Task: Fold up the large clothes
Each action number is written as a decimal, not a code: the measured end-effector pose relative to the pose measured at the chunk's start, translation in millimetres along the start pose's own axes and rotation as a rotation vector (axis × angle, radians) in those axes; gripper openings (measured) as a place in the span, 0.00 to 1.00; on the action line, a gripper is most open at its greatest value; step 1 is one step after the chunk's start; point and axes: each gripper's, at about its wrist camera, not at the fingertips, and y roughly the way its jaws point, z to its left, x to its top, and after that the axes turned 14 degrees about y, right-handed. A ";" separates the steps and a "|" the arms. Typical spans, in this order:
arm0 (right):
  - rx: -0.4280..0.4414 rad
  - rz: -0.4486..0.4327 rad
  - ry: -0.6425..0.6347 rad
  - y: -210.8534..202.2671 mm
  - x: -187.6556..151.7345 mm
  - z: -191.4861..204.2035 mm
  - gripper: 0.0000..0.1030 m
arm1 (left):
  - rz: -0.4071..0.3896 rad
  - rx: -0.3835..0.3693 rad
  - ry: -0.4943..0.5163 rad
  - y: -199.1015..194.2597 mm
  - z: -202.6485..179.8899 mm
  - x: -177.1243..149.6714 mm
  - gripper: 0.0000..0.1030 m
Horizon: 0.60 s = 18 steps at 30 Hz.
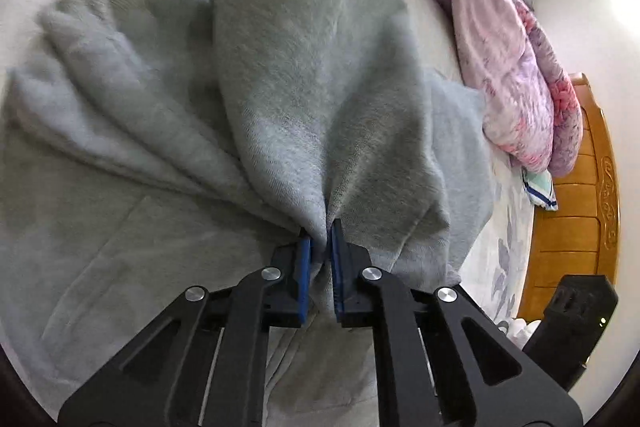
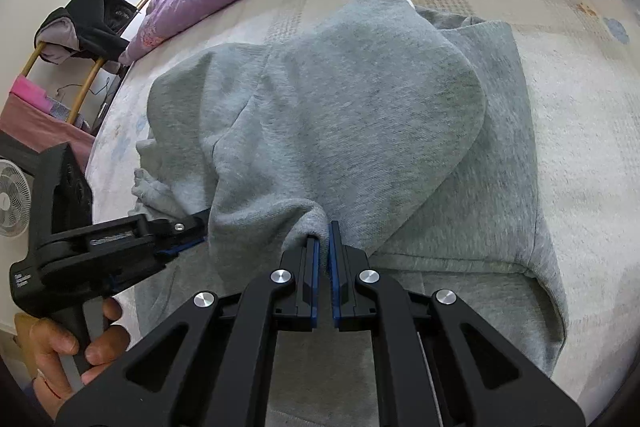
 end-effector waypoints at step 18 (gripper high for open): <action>-0.004 0.140 -0.006 -14.3 -2.3 1.7 0.13 | 0.099 0.048 0.004 -27.9 30.3 -25.7 0.44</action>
